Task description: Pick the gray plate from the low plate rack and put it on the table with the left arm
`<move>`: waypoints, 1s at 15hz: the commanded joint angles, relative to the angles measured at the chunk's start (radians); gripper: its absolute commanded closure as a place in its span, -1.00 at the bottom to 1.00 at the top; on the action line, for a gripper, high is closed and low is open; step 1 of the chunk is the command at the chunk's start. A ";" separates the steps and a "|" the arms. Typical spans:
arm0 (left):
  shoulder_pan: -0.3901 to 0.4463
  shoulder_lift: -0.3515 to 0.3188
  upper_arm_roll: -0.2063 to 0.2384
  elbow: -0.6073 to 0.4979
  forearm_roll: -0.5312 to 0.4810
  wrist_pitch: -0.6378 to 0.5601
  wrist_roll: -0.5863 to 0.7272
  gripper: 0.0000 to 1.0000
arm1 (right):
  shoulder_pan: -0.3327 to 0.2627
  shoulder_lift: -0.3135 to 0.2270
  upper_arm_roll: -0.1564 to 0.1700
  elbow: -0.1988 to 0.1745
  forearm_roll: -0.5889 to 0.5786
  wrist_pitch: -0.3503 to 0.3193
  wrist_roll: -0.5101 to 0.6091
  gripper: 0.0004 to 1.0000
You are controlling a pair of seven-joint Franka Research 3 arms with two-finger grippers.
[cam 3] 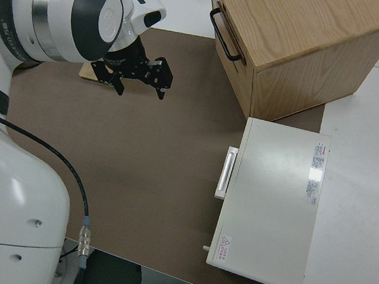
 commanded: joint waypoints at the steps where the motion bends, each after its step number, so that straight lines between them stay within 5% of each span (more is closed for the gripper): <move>1: -0.013 -0.011 0.002 -0.021 0.025 0.021 -0.026 0.57 | -0.023 -0.002 0.021 0.006 -0.006 -0.011 0.012 -0.97; 5: -0.013 -0.013 0.000 -0.018 0.042 0.013 -0.026 0.91 | -0.023 -0.002 0.021 0.007 -0.006 -0.011 0.012 -0.97; 11: -0.013 -0.017 0.000 -0.005 0.042 0.001 -0.022 0.93 | -0.023 -0.002 0.020 0.007 -0.006 -0.011 0.012 -0.97; 15: -0.016 -0.022 -0.004 0.106 0.040 -0.129 -0.009 0.93 | -0.023 -0.002 0.021 0.007 -0.006 -0.011 0.012 -0.97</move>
